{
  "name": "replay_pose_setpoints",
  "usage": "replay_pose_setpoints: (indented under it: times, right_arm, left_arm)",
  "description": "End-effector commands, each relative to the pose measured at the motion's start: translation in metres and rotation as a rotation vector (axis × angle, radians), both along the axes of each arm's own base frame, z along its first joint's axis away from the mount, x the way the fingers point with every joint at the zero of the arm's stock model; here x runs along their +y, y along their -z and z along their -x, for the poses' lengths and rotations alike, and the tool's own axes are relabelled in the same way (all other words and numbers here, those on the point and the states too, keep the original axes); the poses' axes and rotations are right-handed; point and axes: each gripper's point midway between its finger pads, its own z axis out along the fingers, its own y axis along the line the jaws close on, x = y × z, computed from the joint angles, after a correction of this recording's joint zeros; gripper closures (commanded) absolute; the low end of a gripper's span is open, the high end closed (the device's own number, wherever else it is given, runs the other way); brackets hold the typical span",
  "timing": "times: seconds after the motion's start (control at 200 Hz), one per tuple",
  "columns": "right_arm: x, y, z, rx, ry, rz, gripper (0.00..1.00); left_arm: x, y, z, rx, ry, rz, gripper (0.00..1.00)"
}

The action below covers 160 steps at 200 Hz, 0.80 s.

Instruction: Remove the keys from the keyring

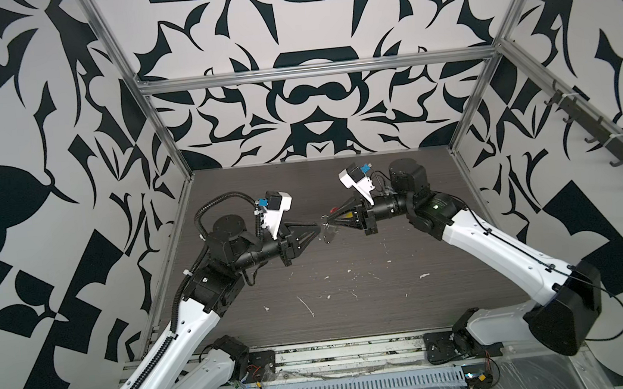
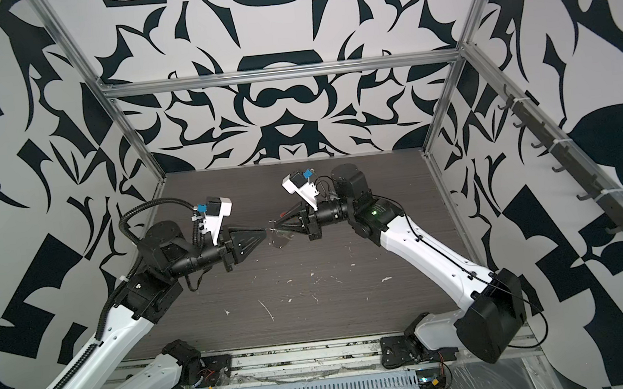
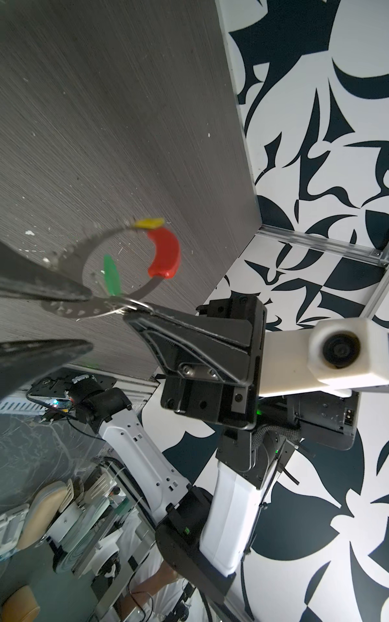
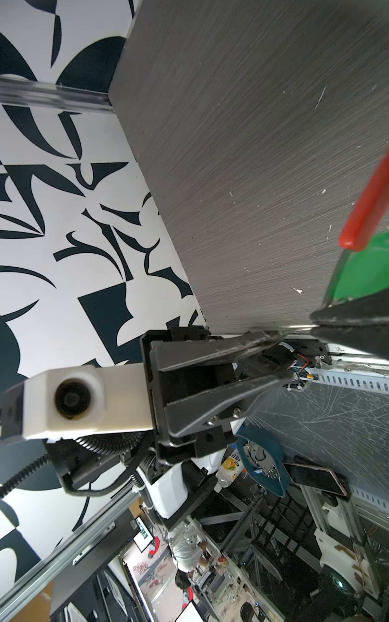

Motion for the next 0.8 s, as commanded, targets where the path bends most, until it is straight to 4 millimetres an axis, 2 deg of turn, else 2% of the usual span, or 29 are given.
replay_pose_setpoints:
  times: [0.0,0.36,0.795]
  right_arm:
    - [-0.0054,-0.0275,0.0136,-0.069,-0.04,-0.066,1.0]
    - [-0.0054,-0.026,0.017,-0.059,-0.054,-0.063,1.0]
    - [-0.0022,-0.0241,0.0204,-0.055,-0.065,-0.059,1.0]
  left_arm:
    - [-0.001,-0.0119,0.0022,-0.042,0.017,0.009,0.76]
    - [-0.0039,-0.0178,-0.0023,-0.051,0.016,0.045,0.72]
    - [-0.0068,-0.0182,-0.0037,-0.037,0.027,0.061,0.8]
